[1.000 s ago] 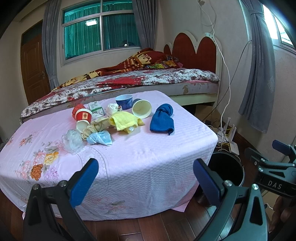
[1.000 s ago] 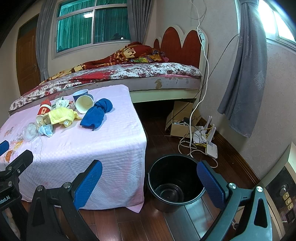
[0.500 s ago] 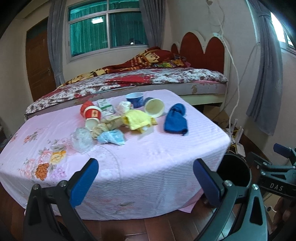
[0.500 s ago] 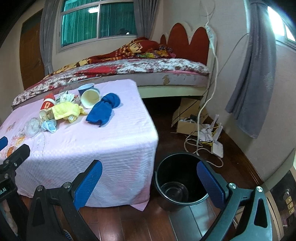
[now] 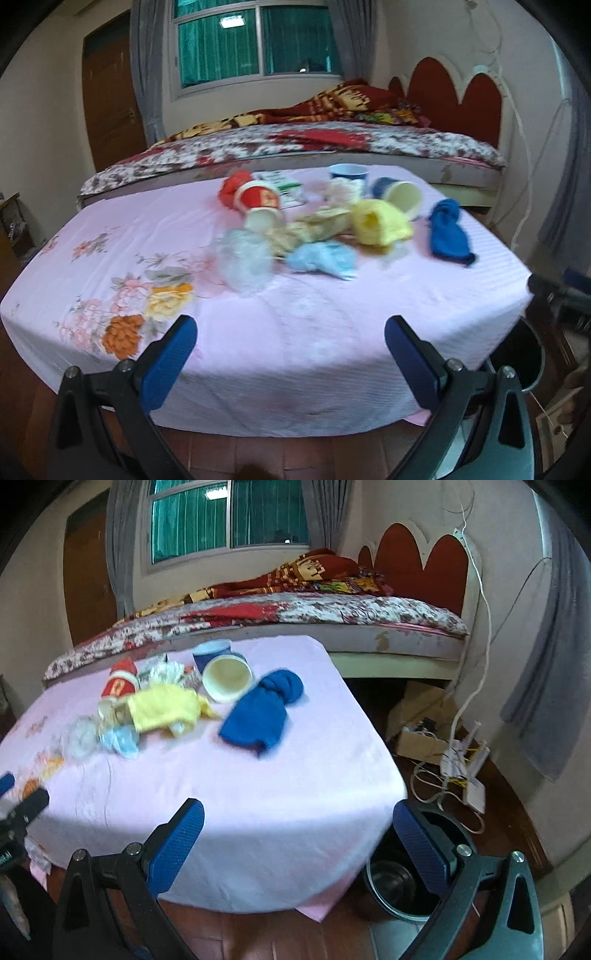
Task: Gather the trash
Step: 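Grasp the clear plastic bag with the left tool while the right tool grasps the blue cloth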
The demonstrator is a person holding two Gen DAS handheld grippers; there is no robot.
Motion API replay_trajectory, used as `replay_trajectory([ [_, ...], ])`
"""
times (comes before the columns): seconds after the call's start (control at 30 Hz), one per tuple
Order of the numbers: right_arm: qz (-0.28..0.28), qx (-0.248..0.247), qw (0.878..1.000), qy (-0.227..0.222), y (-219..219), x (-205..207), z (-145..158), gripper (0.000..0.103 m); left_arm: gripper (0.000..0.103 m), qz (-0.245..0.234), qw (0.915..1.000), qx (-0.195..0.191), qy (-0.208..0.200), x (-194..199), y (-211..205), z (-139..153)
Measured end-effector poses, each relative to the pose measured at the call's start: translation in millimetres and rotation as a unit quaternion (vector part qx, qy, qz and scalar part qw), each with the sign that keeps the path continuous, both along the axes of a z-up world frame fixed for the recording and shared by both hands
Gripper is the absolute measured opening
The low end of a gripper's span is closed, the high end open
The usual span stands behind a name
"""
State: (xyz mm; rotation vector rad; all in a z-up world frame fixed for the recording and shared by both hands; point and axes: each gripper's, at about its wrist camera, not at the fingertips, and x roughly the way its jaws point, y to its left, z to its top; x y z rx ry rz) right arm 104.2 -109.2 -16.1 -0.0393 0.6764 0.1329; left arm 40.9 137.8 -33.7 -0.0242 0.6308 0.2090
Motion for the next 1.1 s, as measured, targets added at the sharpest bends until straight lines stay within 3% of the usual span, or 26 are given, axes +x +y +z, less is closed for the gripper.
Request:
replay_trajectory([
  [0.17,-0.002,0.002,1.0,0.017,15,48,3,0.103,0.091,0.023,0.9997,-0.009,0.004,25,33,-6],
  [0.23,0.0,-0.018,1.0,0.016,23,64,-1,0.103,0.087,0.03,0.9994,-0.015,0.003,36,44,-7],
  [0.6,0.015,-0.026,0.999,0.036,49,147,-32,0.097,0.077,0.047,0.9979,-0.04,0.02,91,71,-28],
  [0.7,0.021,-0.023,0.999,0.042,52,163,-35,0.089,0.075,0.046,0.9976,-0.046,0.021,103,76,-31],
  [0.87,0.028,0.004,0.997,0.065,47,178,-43,0.065,0.063,0.038,0.9972,-0.058,0.029,115,83,-36],
  [0.93,0.031,0.014,0.997,0.071,44,181,-46,0.059,0.045,0.031,0.9966,-0.07,0.031,117,86,-38],
  [1.0,0.039,0.02,0.997,0.069,44,181,-46,0.046,0.043,0.027,0.9966,-0.071,0.031,118,86,-38],
  [1.03,0.047,0.027,0.996,0.07,44,181,-46,0.032,0.04,0.025,0.9968,-0.07,0.028,116,86,-37],
  [1.07,0.053,0.03,0.996,0.069,46,180,-46,0.024,0.039,0.024,0.9969,-0.071,0.026,116,87,-36],
  [1.1,0.054,0.028,0.996,0.067,47,178,-45,0.022,0.038,0.025,0.9969,-0.071,0.022,114,87,-34],
])
